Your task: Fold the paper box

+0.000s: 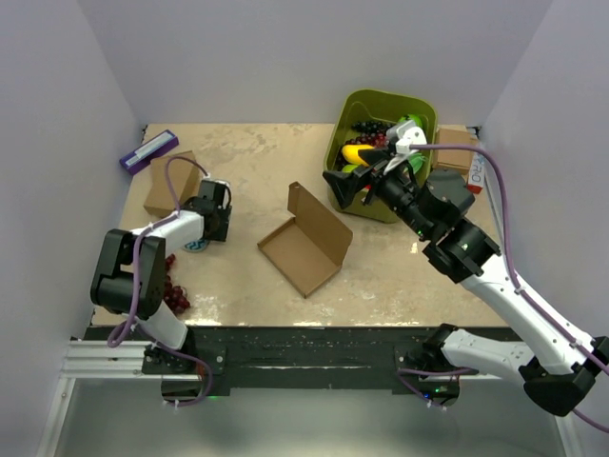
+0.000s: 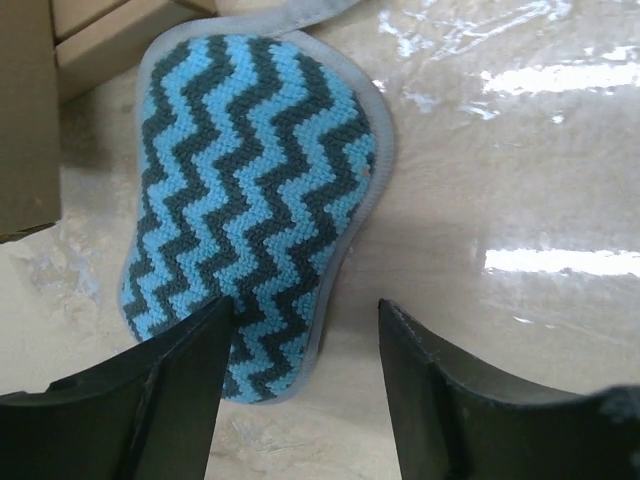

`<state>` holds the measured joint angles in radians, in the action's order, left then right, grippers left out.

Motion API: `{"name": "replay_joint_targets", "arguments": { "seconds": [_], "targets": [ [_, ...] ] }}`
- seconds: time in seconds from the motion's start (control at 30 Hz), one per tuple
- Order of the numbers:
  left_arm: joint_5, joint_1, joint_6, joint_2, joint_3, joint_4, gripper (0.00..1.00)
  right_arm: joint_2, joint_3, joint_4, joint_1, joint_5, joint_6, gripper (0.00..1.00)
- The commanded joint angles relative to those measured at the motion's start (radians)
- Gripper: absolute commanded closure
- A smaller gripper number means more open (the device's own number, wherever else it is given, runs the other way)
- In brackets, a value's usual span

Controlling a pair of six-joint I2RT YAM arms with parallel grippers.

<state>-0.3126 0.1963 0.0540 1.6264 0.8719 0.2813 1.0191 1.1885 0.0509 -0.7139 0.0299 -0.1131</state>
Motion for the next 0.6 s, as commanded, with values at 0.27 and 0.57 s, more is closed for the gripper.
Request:
{"name": "replay_joint_targets", "arguments": {
  "seconds": [0.27,0.57],
  "targets": [
    [-0.092,0.008,-0.049,0.069,-0.005,-0.002,0.92,-0.034,-0.016,-0.089,0.007,-0.008,-0.007,0.04],
    [0.050,0.014,-0.031,-0.178,-0.030,-0.001,1.00,-0.039,-0.024,-0.098,0.008,0.008,-0.007,0.04]
  ]
}}
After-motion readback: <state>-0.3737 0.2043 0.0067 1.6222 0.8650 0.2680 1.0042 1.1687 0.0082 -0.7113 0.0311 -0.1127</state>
